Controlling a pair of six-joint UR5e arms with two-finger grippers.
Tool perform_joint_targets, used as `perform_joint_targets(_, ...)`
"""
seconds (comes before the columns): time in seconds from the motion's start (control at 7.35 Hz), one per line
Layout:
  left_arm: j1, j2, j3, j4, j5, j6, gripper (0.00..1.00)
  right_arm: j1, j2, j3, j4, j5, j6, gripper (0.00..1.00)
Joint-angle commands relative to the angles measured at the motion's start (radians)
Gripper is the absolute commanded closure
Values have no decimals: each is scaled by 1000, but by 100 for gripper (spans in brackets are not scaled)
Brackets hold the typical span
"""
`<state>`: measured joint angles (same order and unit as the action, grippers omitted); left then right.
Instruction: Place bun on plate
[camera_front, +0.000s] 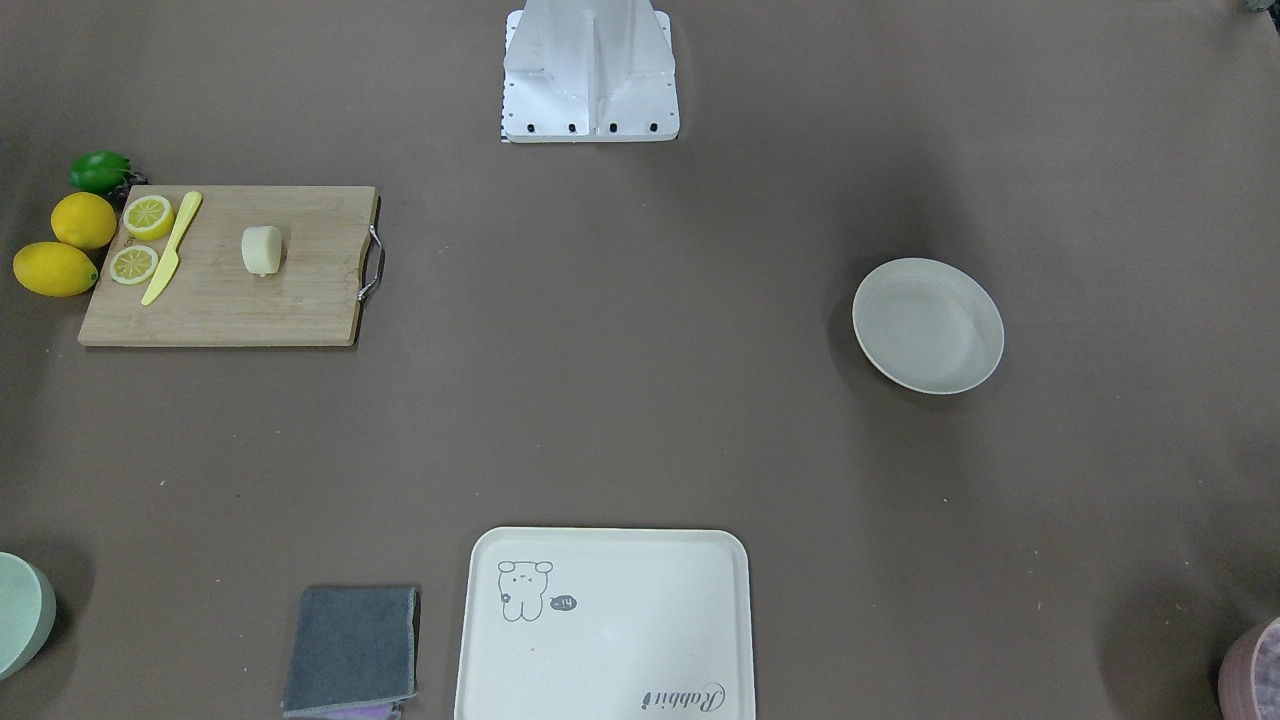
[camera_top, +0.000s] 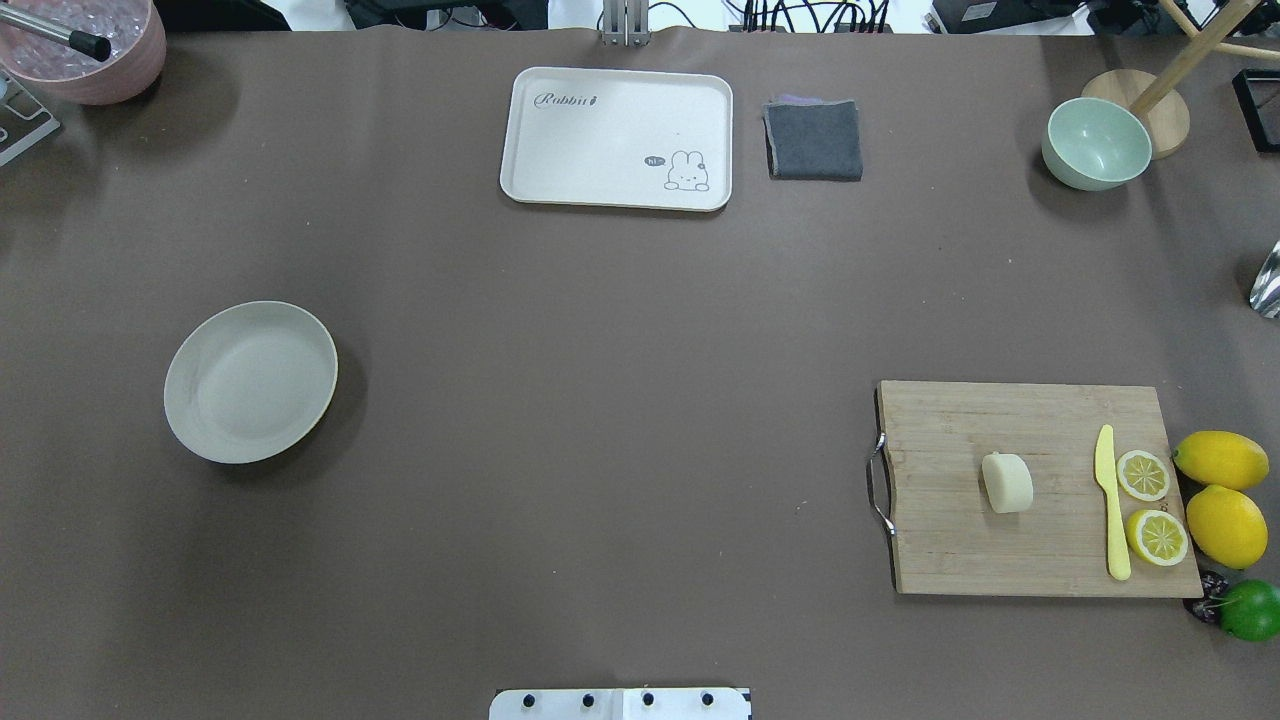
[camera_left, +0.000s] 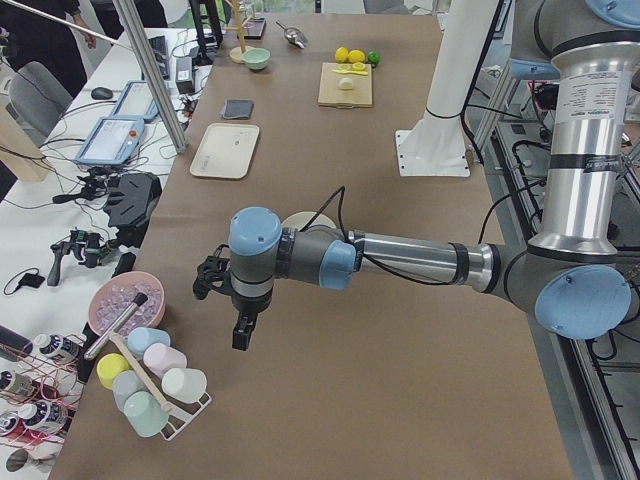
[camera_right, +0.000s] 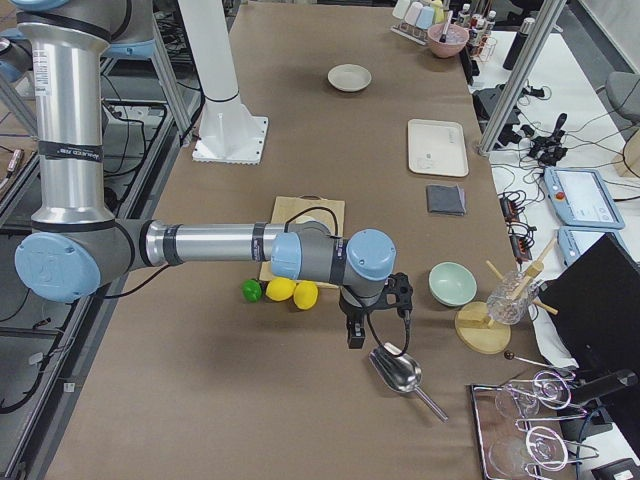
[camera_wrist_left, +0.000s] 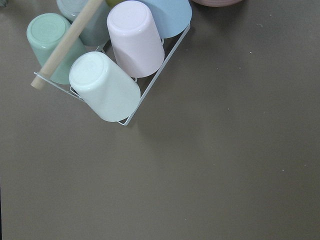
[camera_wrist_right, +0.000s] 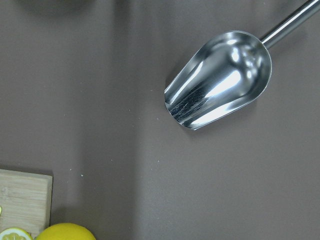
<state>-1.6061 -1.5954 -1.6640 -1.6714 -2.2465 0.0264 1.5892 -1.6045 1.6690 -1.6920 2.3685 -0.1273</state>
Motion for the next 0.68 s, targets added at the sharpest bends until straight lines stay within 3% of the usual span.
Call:
perform_joint_targets(0.0, 0, 0, -5, -1, 1, 0, 2, 0, 0, -2, 0, 0, 0, 0)
perform_joint_targets(0.54, 0, 6, -3, -2, 1, 0, 2, 0, 0, 1, 0, 0, 0, 0)
